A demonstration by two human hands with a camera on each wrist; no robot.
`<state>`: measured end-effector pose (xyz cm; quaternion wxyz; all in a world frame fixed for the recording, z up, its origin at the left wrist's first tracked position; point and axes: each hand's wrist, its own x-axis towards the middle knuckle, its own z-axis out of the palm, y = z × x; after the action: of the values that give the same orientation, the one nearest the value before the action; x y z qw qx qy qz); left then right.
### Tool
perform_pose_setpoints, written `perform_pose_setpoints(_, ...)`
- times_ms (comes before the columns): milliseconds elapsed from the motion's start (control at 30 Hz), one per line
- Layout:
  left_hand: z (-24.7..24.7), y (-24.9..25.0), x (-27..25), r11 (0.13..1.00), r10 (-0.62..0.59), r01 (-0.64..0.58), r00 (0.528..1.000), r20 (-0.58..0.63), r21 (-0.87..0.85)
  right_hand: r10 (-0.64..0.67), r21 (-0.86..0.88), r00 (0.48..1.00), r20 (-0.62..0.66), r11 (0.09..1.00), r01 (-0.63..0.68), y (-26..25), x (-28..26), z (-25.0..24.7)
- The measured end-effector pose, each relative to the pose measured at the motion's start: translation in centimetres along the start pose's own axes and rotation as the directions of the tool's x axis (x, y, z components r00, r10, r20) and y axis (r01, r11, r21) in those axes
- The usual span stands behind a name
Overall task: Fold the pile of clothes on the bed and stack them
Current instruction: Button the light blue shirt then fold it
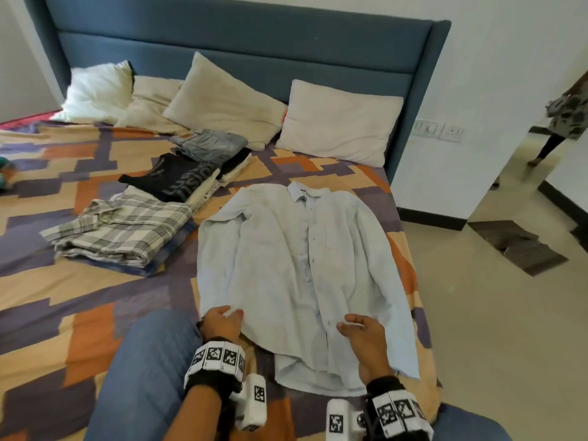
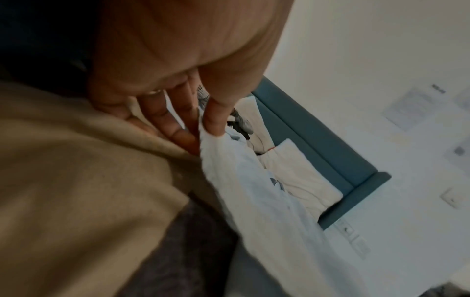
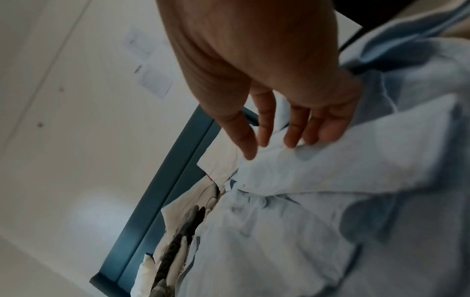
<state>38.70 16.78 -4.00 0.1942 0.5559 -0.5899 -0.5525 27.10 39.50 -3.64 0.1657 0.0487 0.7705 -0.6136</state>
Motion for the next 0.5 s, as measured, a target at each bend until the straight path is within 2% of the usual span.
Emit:
perform_pose_setpoints(100, -0.7, 1.1, -1.3, 0.981, 0.09, -0.108, 0.989, -0.114, -0.162, 0.027, -0.054, 0.994, -0.106, 0.998, -0.033, 1.2, 0.0, -0.3)
perform_pose_setpoints(200, -2.2, 3.1, -2.6, 0.941, 0.175, -0.238, 0.95, -0.26, -0.239, 0.013, -0.131, 0.983, -0.184, 0.991, -0.037, 2.6, -0.2, -1.4)
perform_pose_setpoints(267, -3.5, 4.3, -2.7, 0.886, 0.173, -0.294, 0.927, -0.334, -0.357, 0.012, -0.129, 0.977, -0.212, 0.991, -0.04, 3.2, -0.3, -2.1)
perform_pose_setpoints(367, -6.4, 5.7, -1.7, 0.807, 0.061, -0.28, 0.915, -0.398, -0.521, -0.001, -0.136, 0.979, -0.205, 0.99, -0.027, 3.3, -0.4, -2.5)
perform_pose_setpoints(400, -7.5, 5.7, -0.8, 0.788, 0.038, -0.249, 0.932, -0.36, -0.563, -0.013, -0.144, 0.98, -0.199, 0.989, -0.016, 3.3, -0.4, -2.5)
perform_pose_setpoints(500, -10.3, 4.6, 1.7, 0.754, -0.003, -0.058, 0.996, -0.091, -0.654, -0.065, -0.131, 0.978, -0.199, 0.991, 0.04, 3.2, 0.1, -2.7)
